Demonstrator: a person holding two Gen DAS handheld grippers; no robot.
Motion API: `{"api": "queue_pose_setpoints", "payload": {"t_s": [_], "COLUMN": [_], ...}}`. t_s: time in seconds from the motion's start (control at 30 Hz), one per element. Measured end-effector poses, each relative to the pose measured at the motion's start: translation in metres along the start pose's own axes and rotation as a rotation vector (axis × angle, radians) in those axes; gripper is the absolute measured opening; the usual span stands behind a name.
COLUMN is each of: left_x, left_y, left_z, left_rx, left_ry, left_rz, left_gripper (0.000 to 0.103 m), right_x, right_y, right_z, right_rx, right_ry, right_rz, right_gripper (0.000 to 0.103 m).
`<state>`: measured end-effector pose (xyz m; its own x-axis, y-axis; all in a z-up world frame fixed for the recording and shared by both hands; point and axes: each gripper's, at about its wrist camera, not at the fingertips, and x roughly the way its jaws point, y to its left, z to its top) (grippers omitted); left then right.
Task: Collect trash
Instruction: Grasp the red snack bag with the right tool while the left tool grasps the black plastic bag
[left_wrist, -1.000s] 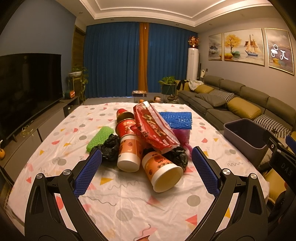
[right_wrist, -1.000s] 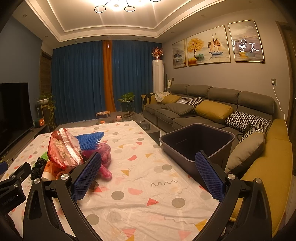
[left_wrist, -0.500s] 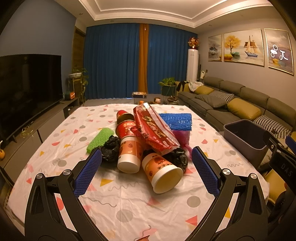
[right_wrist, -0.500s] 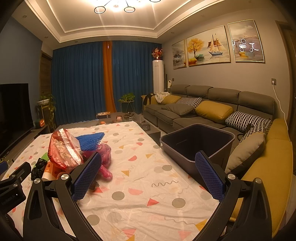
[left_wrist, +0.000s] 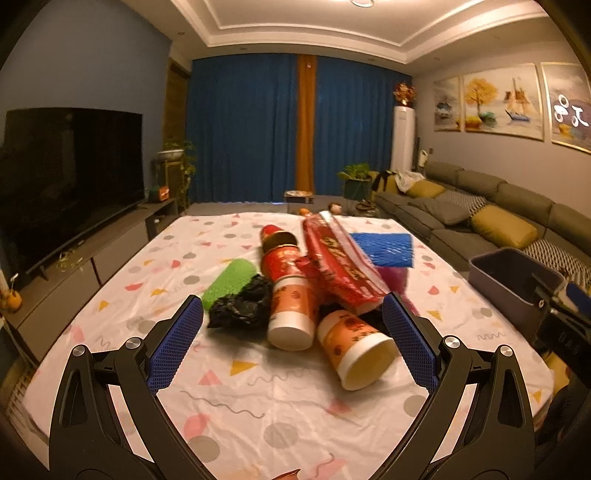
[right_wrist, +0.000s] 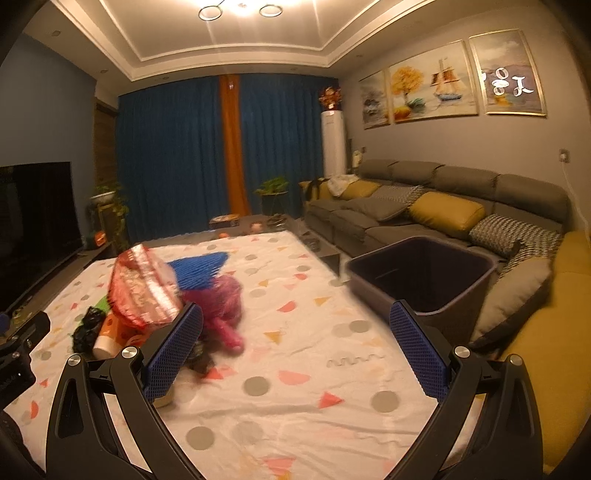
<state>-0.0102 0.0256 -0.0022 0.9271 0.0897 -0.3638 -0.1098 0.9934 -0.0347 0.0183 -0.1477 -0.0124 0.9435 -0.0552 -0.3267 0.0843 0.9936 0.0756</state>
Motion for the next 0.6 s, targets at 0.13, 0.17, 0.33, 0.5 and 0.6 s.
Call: {"api": "queue_pose_setpoints", "payload": {"t_s": [0.13, 0.17, 0.33, 0.5, 0.6], "left_x": [0.006, 0.007, 0.017, 0.027, 0.036], "left_y": [0.016, 0.020, 0.041, 0.059, 0.069], "left_z": [-0.003, -0.004, -0.004, -0.003, -0.003], "left_rx": [-0.017, -0.022, -0.045, -0.058, -0.073], "left_ry": [-0.010, -0.010, -0.011, -0.007, 0.008], "left_rz": [0.053, 0.063, 0.100, 0.125, 0.127], "left_gripper": [0.096, 0.096, 0.096, 0.090, 0.084], "right_x": [0.011, 0.013, 0.038, 0.068, 0.084], "right_y": [0.021, 0.027, 0.069, 0.110, 0.128], "right_z": [-0.004, -0.006, -0.013, -0.021, -0.022], "right_rx": [-0.035, -0.044, -0.098, -0.174, -0.209], "right_ry": [-0.013, -0.011, 0.026, 0.077, 0.102], "right_rz": [0.079, 0.099, 0.218, 0.279, 0.300], "right_gripper": [0.098, 0.098, 0.096, 0.089, 0.077]}}
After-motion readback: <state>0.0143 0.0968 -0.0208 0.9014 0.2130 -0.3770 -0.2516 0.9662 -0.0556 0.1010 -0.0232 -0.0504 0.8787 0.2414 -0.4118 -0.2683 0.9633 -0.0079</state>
